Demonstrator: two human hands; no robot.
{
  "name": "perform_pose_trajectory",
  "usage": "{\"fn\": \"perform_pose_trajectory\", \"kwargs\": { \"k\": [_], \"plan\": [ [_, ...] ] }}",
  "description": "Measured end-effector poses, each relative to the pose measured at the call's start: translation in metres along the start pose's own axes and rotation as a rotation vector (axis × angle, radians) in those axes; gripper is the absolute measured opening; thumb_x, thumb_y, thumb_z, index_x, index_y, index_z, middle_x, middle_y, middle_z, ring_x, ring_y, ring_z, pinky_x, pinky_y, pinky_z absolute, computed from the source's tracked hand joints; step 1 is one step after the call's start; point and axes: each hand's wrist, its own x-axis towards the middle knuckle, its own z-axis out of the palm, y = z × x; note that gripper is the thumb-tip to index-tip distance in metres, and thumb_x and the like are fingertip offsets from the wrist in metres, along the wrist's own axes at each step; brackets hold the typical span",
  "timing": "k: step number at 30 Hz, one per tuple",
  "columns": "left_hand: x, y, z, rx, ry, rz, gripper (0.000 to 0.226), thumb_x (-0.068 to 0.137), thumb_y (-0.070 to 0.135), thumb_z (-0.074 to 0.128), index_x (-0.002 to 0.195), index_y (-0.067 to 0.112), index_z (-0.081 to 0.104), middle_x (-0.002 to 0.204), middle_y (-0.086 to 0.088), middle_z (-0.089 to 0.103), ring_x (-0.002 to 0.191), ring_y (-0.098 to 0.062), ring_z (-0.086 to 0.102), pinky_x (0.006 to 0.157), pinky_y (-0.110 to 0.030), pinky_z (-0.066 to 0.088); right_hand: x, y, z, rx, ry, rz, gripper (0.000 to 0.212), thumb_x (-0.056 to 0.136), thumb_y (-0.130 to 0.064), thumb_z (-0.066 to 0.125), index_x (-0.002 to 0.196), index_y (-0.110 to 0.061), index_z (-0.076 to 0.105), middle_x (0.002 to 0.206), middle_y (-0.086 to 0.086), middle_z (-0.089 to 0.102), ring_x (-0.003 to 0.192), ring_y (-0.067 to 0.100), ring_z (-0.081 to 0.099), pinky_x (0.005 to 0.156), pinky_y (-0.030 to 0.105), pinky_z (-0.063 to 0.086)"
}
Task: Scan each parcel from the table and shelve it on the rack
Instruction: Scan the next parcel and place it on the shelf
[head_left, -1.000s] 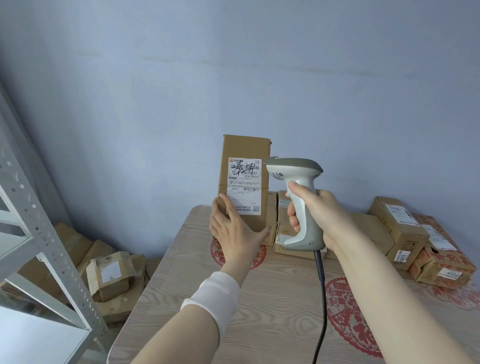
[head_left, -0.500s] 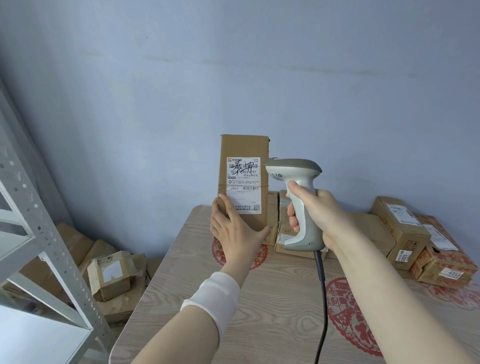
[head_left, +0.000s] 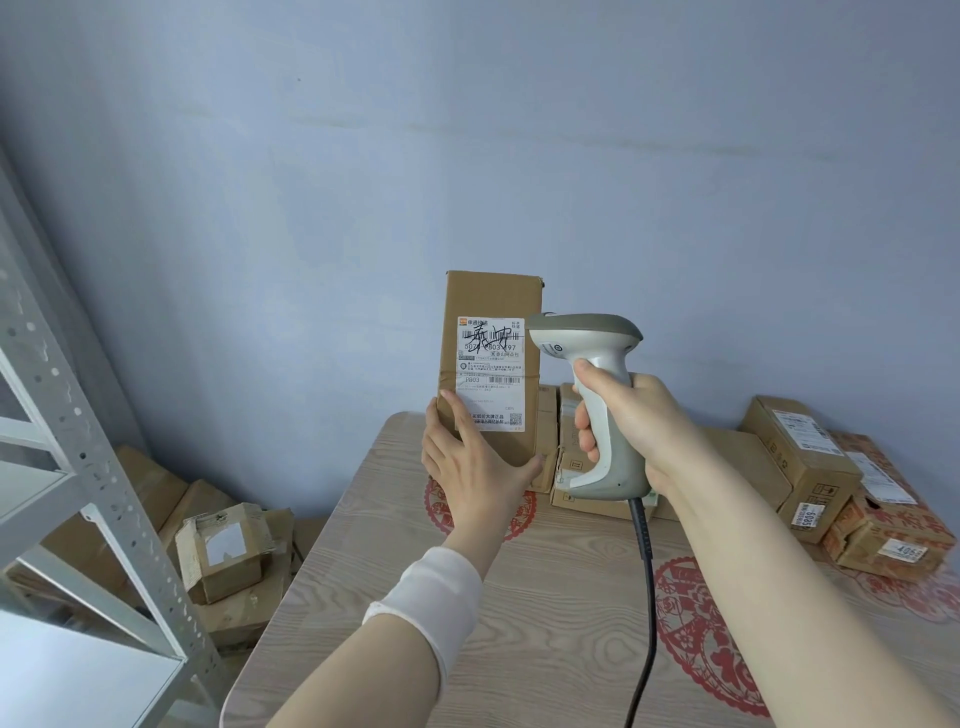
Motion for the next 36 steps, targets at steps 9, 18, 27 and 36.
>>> {"fn": "perform_pose_trajectory", "kwargs": {
  "k": [9,18,27,36],
  "plan": [
    [0.002,-0.001,0.0,0.006,0.009,0.005,0.13,0.062,0.054,0.077,0.151,0.014,-0.008,0.154,-0.018,0.002,0.142,-0.033,0.006,0.115,-0.043,0.007,0.002,0.004,-0.002,-0.012,-0.007,0.022,0.033,0.092,-0.035,0.057,0.077,-0.006,0.057,0.058,0.009,0.055,0.043,0.018,0.05,0.046,0.025,0.043],
    [0.003,-0.001,0.003,0.015,0.009,0.01,0.129,0.063,0.056,0.076,0.151,0.015,-0.009,0.154,-0.018,0.002,0.142,-0.032,0.005,0.115,-0.043,0.007,0.004,0.004,-0.007,-0.021,0.018,0.004,0.033,0.092,-0.035,0.057,0.078,-0.005,0.058,0.055,0.007,0.055,0.042,0.018,0.05,0.046,0.026,0.042],
    [0.005,-0.012,-0.01,-0.017,0.012,-0.075,0.13,0.062,0.053,0.077,0.151,0.016,-0.009,0.154,-0.015,0.001,0.142,-0.031,0.006,0.115,-0.042,0.005,0.008,0.006,0.003,0.076,-0.061,0.021,0.029,0.092,-0.033,0.058,0.083,-0.005,0.054,0.053,0.006,0.055,0.038,0.015,0.048,0.04,0.024,0.042],
    [-0.025,-0.072,-0.059,-0.124,0.087,-0.452,0.127,0.06,0.053,0.081,0.151,0.019,0.0,0.155,-0.013,0.009,0.143,-0.03,0.009,0.116,-0.043,0.008,0.005,0.034,0.056,0.136,-0.417,0.165,0.042,0.09,-0.039,0.058,0.066,-0.006,0.057,0.055,0.009,0.053,0.042,0.017,0.047,0.045,0.022,0.042]
  ]
}}
